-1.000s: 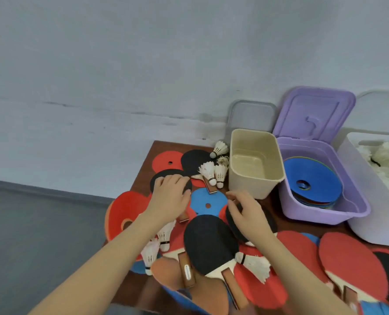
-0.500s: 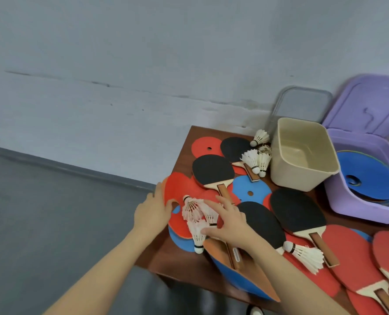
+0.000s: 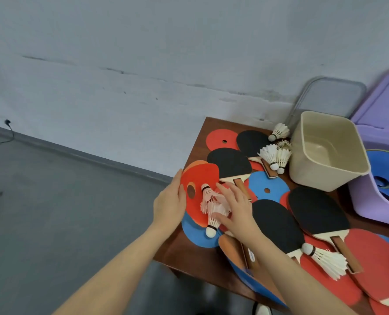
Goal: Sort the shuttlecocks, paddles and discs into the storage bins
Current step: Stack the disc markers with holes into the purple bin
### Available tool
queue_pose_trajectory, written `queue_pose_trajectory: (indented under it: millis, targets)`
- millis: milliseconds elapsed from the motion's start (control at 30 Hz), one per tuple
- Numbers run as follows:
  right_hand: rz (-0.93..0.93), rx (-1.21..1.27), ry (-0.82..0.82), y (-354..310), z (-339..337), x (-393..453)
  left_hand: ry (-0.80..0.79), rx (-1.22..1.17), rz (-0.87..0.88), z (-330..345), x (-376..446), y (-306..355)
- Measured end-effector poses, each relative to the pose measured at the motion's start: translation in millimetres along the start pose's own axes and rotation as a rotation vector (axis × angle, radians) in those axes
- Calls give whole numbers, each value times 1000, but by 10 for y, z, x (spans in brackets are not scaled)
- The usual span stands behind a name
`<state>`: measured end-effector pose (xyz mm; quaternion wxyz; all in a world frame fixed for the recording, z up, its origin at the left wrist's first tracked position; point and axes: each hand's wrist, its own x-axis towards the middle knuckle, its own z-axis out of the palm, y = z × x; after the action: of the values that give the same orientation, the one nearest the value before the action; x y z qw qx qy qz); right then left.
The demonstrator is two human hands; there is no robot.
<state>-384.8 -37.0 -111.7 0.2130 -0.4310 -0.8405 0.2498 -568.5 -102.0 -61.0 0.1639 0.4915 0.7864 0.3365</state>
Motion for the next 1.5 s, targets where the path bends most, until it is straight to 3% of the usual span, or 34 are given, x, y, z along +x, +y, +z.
queue_pose_trajectory:
  millis: [300, 467, 633, 833, 1000, 1267, 1400, 1500]
  targets:
    - [11, -4, -48, 50, 69, -23, 80, 0, 58, -14, 59, 158]
    - [3, -124, -68, 41, 244, -5, -92, 167, -57, 94, 47, -34]
    - [-127, -266, -210, 71, 231, 51, -117, 66, -134, 171, -80, -220]
    - [-20, -212, 36, 162, 211, 48, -83, -96, -143, 128, -118, -281]
    - [-16, -161, 132, 124, 208, 130, -9, -82, -125, 79, -85, -200]
    - [-106, -185, 45, -30, 172, 169, 132, -133, -42, -98, 67, 5]
    - [-100, -202, 36, -45, 54, 162, 90, -50, -58, -90, 132, 115]
    - [-77, -211, 22, 26, -51, 104, 107, -160, -95, -28, 101, 178]
